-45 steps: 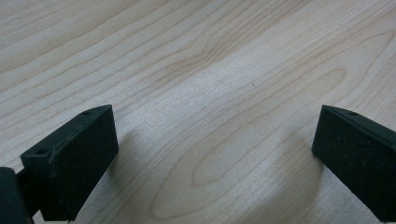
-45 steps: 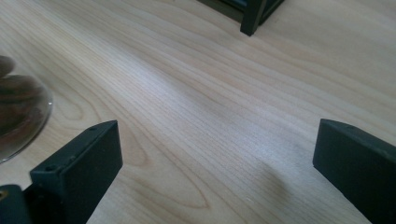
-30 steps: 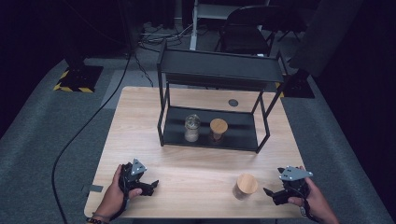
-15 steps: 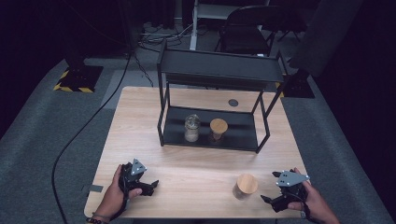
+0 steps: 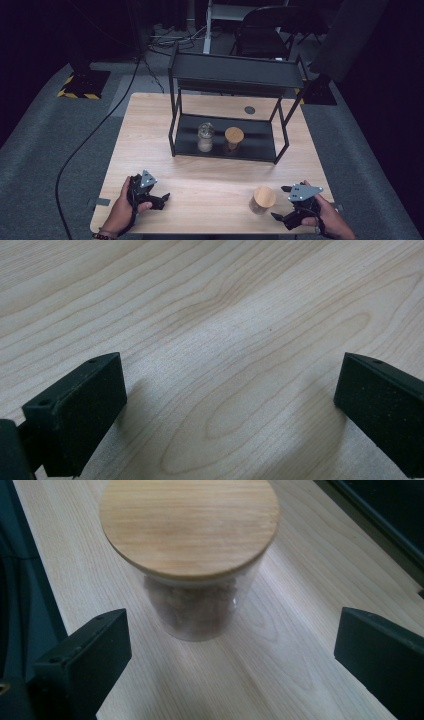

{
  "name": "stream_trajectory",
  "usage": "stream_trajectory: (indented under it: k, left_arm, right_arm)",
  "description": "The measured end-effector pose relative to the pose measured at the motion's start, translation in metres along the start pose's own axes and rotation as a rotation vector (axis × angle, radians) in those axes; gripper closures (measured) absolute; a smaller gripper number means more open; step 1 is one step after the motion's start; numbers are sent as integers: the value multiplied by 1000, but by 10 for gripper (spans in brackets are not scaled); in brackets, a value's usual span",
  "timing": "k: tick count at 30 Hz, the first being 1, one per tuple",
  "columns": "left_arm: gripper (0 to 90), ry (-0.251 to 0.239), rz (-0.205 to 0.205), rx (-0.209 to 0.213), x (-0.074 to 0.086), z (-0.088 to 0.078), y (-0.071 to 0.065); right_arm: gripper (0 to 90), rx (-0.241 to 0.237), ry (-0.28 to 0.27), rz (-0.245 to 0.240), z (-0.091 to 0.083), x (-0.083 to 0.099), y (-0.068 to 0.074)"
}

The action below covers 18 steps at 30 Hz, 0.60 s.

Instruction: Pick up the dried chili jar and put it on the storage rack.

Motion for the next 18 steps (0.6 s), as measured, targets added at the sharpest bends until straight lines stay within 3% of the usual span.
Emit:
stream_trajectory:
  k: [8, 18]
  left_arm:
    - [0, 0, 1, 0, 0, 0, 0]
    - [0, 0, 1, 0, 0, 0, 0]
  right_arm:
    - [23, -52, 0, -3, 17, -9, 5]
    - [33, -49, -1, -1, 27, -15, 6]
Point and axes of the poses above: each handheld gripper's, and its own axes: z roughly forward along the jaws, x roughly out of its underside, y roughly to its left, the point moved 8 cm from there along z, roughly forward along the jaws, and after that the axes turned 9 degrees about -x, right-handed, at the moved point
